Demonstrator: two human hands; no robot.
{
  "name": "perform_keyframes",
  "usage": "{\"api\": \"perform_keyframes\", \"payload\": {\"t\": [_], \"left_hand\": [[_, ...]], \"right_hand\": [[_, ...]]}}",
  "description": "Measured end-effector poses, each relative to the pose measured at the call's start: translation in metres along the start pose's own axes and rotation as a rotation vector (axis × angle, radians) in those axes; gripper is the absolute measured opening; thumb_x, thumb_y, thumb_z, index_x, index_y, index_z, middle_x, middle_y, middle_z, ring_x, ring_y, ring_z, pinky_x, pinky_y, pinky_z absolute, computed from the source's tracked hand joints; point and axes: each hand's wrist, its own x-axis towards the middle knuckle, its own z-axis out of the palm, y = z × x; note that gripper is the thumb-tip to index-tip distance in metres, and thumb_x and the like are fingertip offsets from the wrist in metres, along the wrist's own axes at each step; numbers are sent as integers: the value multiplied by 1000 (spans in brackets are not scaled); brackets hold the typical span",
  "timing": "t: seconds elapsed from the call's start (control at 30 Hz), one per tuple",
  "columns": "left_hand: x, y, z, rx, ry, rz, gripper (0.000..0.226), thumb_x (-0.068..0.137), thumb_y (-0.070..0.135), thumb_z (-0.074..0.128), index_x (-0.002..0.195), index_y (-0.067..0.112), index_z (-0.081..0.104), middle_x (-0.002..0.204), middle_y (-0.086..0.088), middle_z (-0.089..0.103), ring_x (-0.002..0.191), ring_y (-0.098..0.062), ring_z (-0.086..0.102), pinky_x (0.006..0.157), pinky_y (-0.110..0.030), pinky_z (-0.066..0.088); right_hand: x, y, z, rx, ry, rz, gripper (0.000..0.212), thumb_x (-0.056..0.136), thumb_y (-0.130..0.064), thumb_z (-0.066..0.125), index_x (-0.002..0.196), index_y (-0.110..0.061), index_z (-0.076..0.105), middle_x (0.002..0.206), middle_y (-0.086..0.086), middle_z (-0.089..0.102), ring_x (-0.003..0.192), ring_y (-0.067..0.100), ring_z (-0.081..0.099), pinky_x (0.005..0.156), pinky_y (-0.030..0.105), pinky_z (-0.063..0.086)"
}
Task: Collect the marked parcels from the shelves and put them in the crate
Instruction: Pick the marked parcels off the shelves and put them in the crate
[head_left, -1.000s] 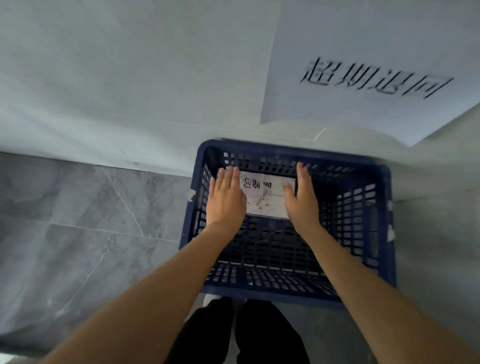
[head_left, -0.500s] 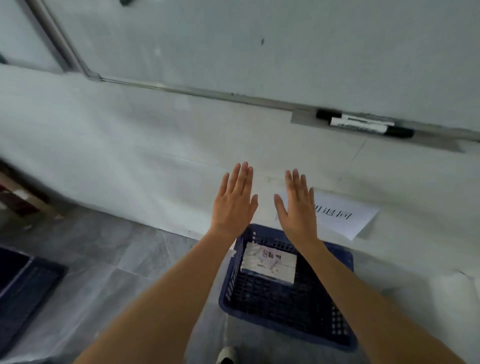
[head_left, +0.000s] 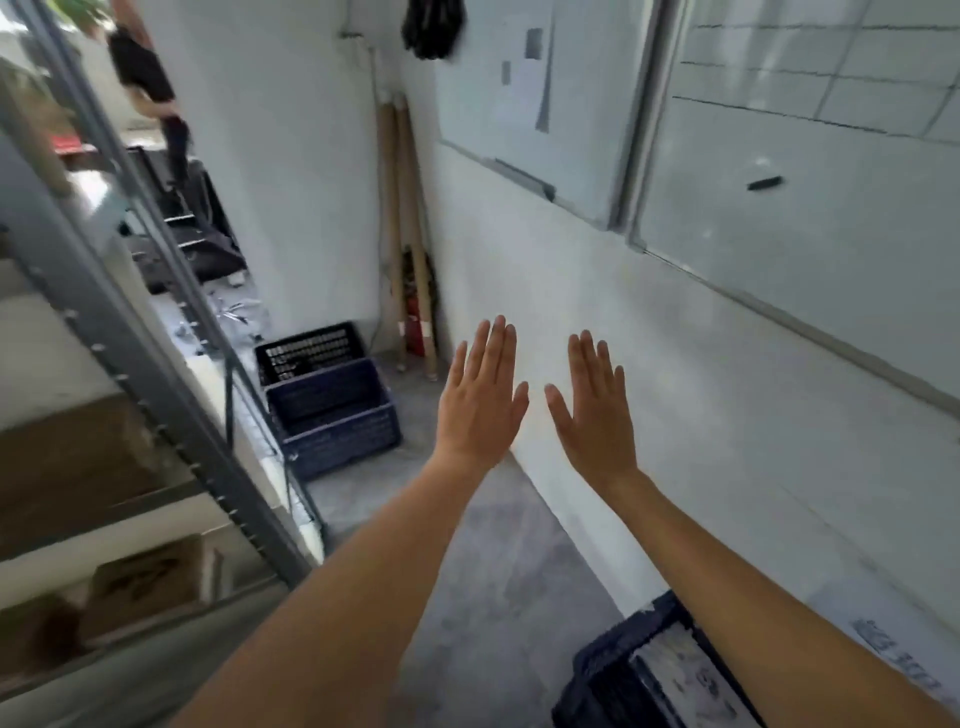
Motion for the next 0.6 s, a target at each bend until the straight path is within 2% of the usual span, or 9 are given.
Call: {"api": "perform_keyframes", "payload": {"t": [0.2,0.33,0.43,0.5,0.6], "left_hand": [[-76,-178,-93,228,106,-347,64,99,39,22,153,6,9,160,-10,7,148,-24,5,121,-40,7],[-154,-288,-164,361,124,-561,66,100,42,20,152,7,0,161,-11,0,148,-26,-2,121,-43,6],[-219,-356,-212,459,155,-691,68,99,44,23,153,7,7,161,-11,6,149,-26,3,121,-43,7],[-262,-391,-238,538,163,-774,68,100,46,25,153,6,10,160,-12,8,148,-27,5,121,-44,8],[-316,-429,-271,607,134,-881,68,101,48,18,153,7,5,161,-11,2,148,-27,-2,121,-45,8]], "right_hand": [[39,-181,38,93,-38,-319,67,99,-49,16,155,-15,8,163,0,2,150,19,-1,122,40,4],[47,-318,63,145,-29,-536,65,100,-46,19,154,-10,11,162,7,9,150,24,5,121,47,13],[37,-423,81,173,-40,-688,62,101,-40,19,151,-4,21,159,15,20,148,30,16,119,50,19],[23,-487,91,219,-29,-761,62,101,-40,19,150,-3,24,157,17,24,147,31,20,119,49,18],[-3,-566,106,286,-56,-856,59,103,-39,20,153,-7,15,160,13,15,149,25,11,121,45,10]]}}
